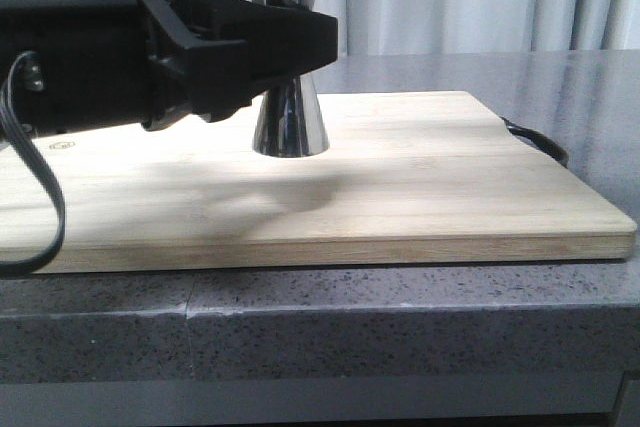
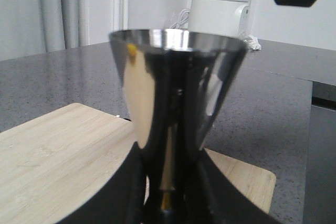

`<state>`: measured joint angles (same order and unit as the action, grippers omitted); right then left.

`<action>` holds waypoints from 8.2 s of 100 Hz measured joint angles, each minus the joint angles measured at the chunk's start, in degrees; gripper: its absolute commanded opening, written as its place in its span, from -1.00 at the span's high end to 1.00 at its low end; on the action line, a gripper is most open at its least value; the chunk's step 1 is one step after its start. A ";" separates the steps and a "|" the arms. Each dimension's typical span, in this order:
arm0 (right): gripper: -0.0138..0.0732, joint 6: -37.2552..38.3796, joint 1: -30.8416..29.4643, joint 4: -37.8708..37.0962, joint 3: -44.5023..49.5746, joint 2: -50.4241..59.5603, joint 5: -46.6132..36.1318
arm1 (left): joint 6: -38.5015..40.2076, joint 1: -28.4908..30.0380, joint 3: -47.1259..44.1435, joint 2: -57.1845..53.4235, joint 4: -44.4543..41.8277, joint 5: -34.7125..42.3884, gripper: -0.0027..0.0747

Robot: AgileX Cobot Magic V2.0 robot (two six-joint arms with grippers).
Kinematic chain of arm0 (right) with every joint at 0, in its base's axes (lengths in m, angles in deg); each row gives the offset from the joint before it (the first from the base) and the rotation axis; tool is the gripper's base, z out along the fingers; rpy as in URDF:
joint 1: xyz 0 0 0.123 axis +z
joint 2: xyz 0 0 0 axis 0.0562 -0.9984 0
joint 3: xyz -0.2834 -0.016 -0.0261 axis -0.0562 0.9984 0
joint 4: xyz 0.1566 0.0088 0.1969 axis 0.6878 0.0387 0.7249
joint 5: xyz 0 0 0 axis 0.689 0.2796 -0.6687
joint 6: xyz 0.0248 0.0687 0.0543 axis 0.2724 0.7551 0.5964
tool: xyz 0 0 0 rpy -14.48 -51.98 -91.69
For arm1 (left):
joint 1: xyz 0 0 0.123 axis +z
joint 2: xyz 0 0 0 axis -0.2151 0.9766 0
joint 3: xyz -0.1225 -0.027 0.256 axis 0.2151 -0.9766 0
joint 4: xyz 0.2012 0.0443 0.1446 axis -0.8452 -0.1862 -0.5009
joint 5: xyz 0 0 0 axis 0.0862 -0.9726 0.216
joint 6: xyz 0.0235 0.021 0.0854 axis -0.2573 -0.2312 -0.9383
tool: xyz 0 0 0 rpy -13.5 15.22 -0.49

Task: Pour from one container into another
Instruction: 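Carry the beaker with the right gripper above the jigger, then tilt the beaker with the right gripper, pouring liquid into the jigger, then tilt the beaker upright and lower it toward the board, right gripper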

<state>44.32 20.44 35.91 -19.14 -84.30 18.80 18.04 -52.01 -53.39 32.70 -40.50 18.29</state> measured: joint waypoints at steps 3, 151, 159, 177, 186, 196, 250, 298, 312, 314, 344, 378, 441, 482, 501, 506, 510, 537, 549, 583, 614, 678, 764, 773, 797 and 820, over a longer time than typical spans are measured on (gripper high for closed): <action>0.02 0.00 0.00 -0.37 0.00 0.00 0.00 | 0.00 0.00 0.00 0.00 0.00 0.00 0.98; 0.02 -0.10 0.00 -19.52 0.00 0.00 -1.32 | 0.00 0.00 0.00 0.00 1.23 -2.10 0.98; 0.02 -0.10 0.00 -20.05 0.00 0.00 -1.32 | 0.00 0.00 0.00 0.00 0.85 -2.10 0.98; 0.02 -0.10 0.00 -21.73 0.00 0.00 -1.36 | 0.00 0.17 0.00 0.00 0.31 -2.10 0.98; 0.02 -0.10 0.00 -22.08 0.00 0.00 -1.36 | 0.00 0.17 0.00 0.00 0.27 -2.10 0.98; 0.02 -0.84 0.00 -22.22 0.00 0.00 -1.36 | 0.00 0.17 0.00 0.00 0.27 -2.10 0.98; 0.02 -2.86 0.00 -23.38 0.00 0.00 -1.36 | 0.00 0.17 0.00 0.00 0.18 -2.10 0.98; 0.02 -2.98 0.00 -26.30 0.00 0.00 -0.29 | 0.00 0.17 0.00 0.00 0.18 -2.10 0.98; 0.02 -2.98 0.00 -27.06 0.00 0.00 0.07 | 0.00 0.17 0.00 0.00 0.18 -2.10 0.98; 0.02 -2.98 0.00 -27.20 0.00 0.00 0.06 | 0.00 0.17 0.00 0.00 0.18 -2.10 0.98; 0.02 -3.45 0.00 -28.73 0.00 0.00 0.90 | 0.00 0.17 0.00 0.00 0.18 -2.10 0.98; 0.02 -5.62 0.00 -29.20 0.00 0.00 1.26 | 0.00 0.17 0.00 0.00 0.14 -2.10 0.98; 0.02 -10.09 0.00 -29.20 0.00 0.00 1.43 | 0.00 0.17 0.00 0.00 0.14 -2.20 0.98; 0.02 -13.16 0.00 -29.33 0.00 0.00 1.43 | 0.00 0.17 0.00 0.00 0.14 -2.20 0.98; 0.02 -15.18 0.00 -29.33 0.00 0.00 1.43 | 0.00 0.17 0.00 0.00 0.14 -2.20 0.98; 0.02 -15.57 0.00 -29.33 0.00 0.00 1.43 | 0.00 0.17 0.00 0.00 0.14 -2.20 0.98; 0.02 -15.68 0.00 -29.33 0.00 0.00 1.43 | 0.00 0.17 0.00 0.00 0.14 -2.20 0.98; 0.02 -17.78 0.00 -29.33 0.00 0.00 1.43 | 0.00 0.17 0.00 0.00 0.05 -2.43 0.98; 0.02 -18.75 0.00 -29.33 0.00 0.00 1.43 | 0.00 0.17 0.00 0.00 0.05 -2.56 0.98; 0.02 -20.42 0.00 -29.33 0.00 0.00 1.43 | 0.00 0.17 0.00 0.00 0.05 -2.56 0.98; 0.02 -21.30 0.00 -29.37 0.00 0.00 1.43 | 0.00 0.17 0.00 0.00 0.05 -2.56 0.98; 0.02 -15.30 0.00 -29.25 0.00 0.00 0.27 | 0.00 0.17 0.00 0.00 0.05 -2.56 0.98; 0.02 0.29 -5.08 10.28 0.00 -0.89 -0.10 | 0.00 0.17 0.00 0.00 0.05 -1.87 0.98; 0.02 2.11 -5.52 14.96 -0.12 -2.92 -1.98 | 0.00 0.17 0.00 0.00 0.05 -1.87 0.98; 0.02 5.14 -5.62 20.15 -0.24 -10.17 -5.93 | 0.00 0.17 0.00 0.00 0.42 -1.87 0.98; 0.02 6.97 -5.62 23.04 -0.24 -15.60 -7.83 | -0.21 0.17 0.00 0.00 1.02 -1.87 0.98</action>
<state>51.30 14.82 58.95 -19.37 -99.90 10.97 17.83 -51.84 -53.39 32.70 -39.47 16.42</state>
